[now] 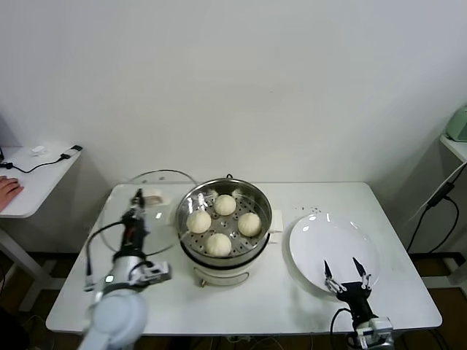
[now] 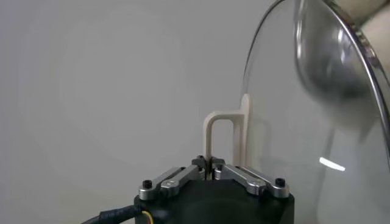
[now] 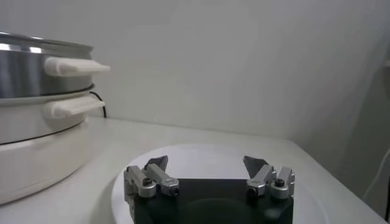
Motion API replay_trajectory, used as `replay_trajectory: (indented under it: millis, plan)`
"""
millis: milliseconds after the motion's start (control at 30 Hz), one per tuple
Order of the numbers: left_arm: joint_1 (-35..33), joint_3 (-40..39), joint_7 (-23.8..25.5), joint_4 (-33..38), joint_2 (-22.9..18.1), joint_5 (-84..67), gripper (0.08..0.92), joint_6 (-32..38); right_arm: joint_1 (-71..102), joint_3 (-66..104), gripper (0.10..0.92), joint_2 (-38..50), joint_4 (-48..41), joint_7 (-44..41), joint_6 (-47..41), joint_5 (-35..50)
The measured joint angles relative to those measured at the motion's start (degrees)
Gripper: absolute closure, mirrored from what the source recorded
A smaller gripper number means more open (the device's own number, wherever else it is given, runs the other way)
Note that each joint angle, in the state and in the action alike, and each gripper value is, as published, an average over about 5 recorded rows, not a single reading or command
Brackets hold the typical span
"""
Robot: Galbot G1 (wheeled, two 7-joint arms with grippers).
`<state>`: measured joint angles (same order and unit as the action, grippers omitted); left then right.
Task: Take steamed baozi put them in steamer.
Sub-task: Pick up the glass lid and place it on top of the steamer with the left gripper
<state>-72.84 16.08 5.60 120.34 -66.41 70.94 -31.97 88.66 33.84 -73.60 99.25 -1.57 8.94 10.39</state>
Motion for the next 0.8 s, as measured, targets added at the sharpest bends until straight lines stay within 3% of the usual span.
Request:
replay_trajectory:
  millis: [400, 800]
  plan:
    - [6.59, -15.59, 5.06, -3.64, -9.26, 10.58, 0.868, -6.23, -0.24, -0.26, 0.203, -0.95, -1.69, 1.14, 2.94, -0.47]
    - [11.06, -21.09, 5.12, -10.79, -14.74, 14.07, 0.868, -8.12, -0.26, -0.04, 0.203, -1.98, -2.6, 1.99, 5.19, -0.38]
